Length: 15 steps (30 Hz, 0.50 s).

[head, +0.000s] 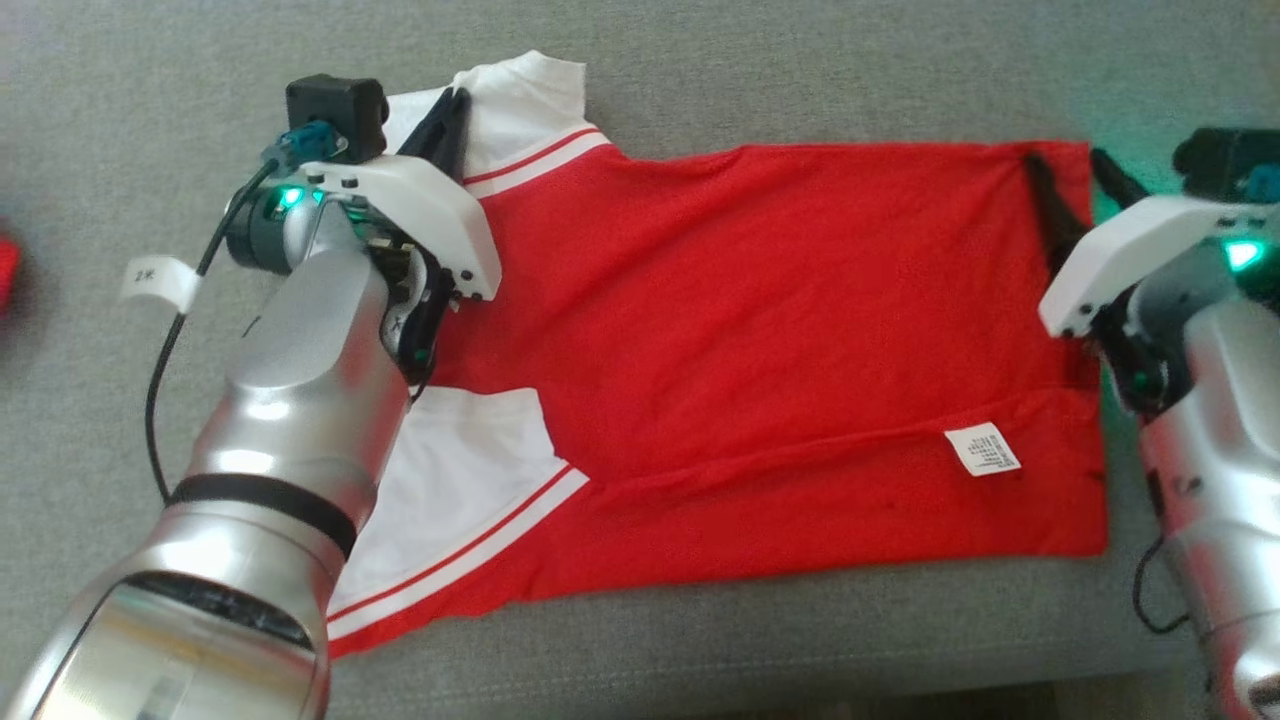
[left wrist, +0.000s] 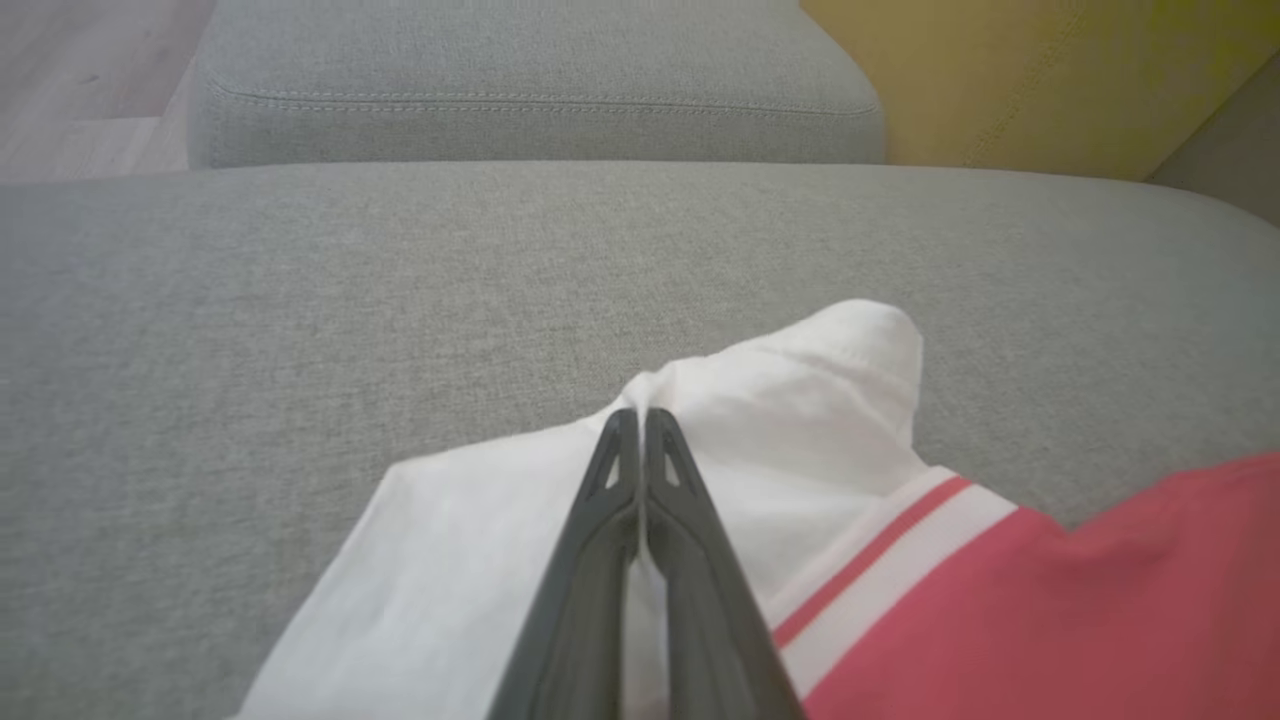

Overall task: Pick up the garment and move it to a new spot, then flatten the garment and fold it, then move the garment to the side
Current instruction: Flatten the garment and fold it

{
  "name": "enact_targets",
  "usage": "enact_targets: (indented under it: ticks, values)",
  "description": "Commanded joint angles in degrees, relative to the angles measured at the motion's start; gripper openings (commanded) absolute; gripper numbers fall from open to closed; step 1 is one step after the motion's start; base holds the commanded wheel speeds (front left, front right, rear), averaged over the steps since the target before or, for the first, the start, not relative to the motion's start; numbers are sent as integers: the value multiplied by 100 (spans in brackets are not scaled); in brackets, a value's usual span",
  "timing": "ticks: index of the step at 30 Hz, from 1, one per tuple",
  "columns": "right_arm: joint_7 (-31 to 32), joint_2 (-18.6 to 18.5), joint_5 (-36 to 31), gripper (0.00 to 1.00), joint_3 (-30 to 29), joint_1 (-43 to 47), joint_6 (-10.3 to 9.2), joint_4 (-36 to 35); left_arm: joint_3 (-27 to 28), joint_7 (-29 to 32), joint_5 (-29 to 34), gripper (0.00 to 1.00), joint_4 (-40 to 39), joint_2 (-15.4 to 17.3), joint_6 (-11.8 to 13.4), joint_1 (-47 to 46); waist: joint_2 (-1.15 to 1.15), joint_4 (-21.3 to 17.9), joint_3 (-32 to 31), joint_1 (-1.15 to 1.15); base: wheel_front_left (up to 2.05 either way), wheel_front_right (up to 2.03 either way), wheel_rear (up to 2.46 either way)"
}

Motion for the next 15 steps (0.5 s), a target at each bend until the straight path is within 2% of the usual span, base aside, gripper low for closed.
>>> enact_targets:
  ticks: [1, 8, 15]
  values:
    - [-112, -65, 60, 0, 103, -119, 43, -1, 29, -85, -100, 0, -197, 150, 76, -179, 0, 30, -8, 0, 0, 0, 0]
    - [-763, -90, 281, 0, 228, -126, 43, -110, 37, -171, -178, 0, -621, 153, 343, -22, 0, 42, -117, 0, 0, 0, 0]
    - [-1132, -190, 512, 0, 269, 262, 43, -530, 536, -176, 108, 0, -2304, 349, 638, 936, 0, 42, -283, 0, 0, 0, 0]
